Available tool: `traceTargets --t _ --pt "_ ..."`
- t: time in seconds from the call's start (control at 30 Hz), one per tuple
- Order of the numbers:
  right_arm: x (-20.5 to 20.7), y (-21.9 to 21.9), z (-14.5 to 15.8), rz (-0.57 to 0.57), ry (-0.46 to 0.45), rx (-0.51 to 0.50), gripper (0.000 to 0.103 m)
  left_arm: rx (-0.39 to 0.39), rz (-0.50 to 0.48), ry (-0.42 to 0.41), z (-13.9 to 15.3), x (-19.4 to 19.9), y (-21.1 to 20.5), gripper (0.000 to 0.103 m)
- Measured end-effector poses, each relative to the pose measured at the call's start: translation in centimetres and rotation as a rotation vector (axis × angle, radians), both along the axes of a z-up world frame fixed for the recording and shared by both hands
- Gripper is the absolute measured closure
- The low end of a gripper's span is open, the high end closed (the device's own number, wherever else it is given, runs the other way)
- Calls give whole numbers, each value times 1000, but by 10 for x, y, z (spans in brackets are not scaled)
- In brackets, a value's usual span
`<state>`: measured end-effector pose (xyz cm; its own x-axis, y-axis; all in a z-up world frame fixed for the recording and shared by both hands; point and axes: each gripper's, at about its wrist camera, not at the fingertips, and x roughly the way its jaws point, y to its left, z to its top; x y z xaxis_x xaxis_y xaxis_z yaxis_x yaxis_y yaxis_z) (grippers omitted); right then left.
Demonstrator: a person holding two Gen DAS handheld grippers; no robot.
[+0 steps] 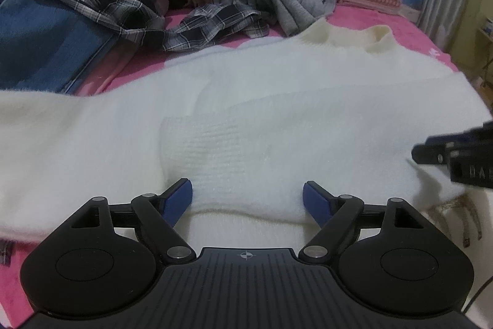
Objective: Fold clothes
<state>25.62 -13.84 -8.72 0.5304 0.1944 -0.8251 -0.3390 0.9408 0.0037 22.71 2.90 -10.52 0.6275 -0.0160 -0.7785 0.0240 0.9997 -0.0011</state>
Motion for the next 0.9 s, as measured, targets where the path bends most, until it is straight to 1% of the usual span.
traceTargets --t 0.03,0.17,0.9 --pt "0 0 -3 5 10 -7 85 -1 4 3 0 1 0 22" --pt "-3 -1 -14 17 -3 -8 84 8 11 10 0 1 -2 20" --pt "-8 3 -16 13 -23 -24 83 15 29 24 0 1 -3 14"
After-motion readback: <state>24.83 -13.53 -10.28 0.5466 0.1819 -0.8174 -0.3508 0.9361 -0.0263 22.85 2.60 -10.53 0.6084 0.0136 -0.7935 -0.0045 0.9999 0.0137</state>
